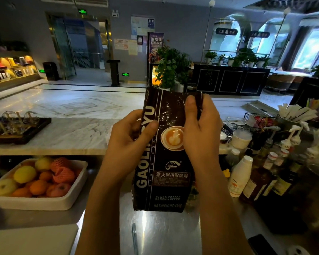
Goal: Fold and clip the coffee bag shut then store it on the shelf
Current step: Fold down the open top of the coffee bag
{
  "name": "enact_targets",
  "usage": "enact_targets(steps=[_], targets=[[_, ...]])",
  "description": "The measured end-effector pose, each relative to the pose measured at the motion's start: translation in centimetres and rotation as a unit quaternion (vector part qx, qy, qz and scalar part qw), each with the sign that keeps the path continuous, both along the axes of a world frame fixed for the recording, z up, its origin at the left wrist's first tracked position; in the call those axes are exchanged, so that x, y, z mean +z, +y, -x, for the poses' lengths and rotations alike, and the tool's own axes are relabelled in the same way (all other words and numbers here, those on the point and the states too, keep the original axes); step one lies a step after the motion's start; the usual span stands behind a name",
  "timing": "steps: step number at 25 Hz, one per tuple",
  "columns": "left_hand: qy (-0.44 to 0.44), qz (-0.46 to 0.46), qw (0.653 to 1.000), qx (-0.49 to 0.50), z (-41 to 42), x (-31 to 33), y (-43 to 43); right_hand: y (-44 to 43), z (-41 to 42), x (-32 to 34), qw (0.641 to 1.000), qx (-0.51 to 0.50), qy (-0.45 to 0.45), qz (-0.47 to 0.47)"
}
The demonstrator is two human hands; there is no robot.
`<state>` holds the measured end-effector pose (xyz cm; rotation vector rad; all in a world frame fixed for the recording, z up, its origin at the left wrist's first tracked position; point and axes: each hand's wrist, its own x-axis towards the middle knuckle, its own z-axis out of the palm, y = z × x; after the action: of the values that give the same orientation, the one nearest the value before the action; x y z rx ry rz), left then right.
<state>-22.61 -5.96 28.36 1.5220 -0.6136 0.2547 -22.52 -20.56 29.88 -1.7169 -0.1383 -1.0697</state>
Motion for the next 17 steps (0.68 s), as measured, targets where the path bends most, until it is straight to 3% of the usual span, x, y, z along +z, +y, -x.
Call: enact_targets(steps=[3,6,11,17], targets=[[0.035,0.035,0.998,-0.025,0.1,-0.6,0.0,0.2,0.0,-0.3,1.000,0.014,0.009,-0.006],[0.026,0.071,0.997,0.032,-0.1,-1.1,-0.3,-0.1,0.1,-0.3,0.998,0.063,0.026,0.012],[0.048,0.136,0.984,0.102,-0.4,-1.5,0.1,-2.4,0.4,-1.6,0.959,0.249,0.129,0.045],[0.018,0.141,0.988,0.067,-0.4,-1.1,0.2,-3.1,0.8,-1.9,0.962,0.259,0.082,-0.022]])
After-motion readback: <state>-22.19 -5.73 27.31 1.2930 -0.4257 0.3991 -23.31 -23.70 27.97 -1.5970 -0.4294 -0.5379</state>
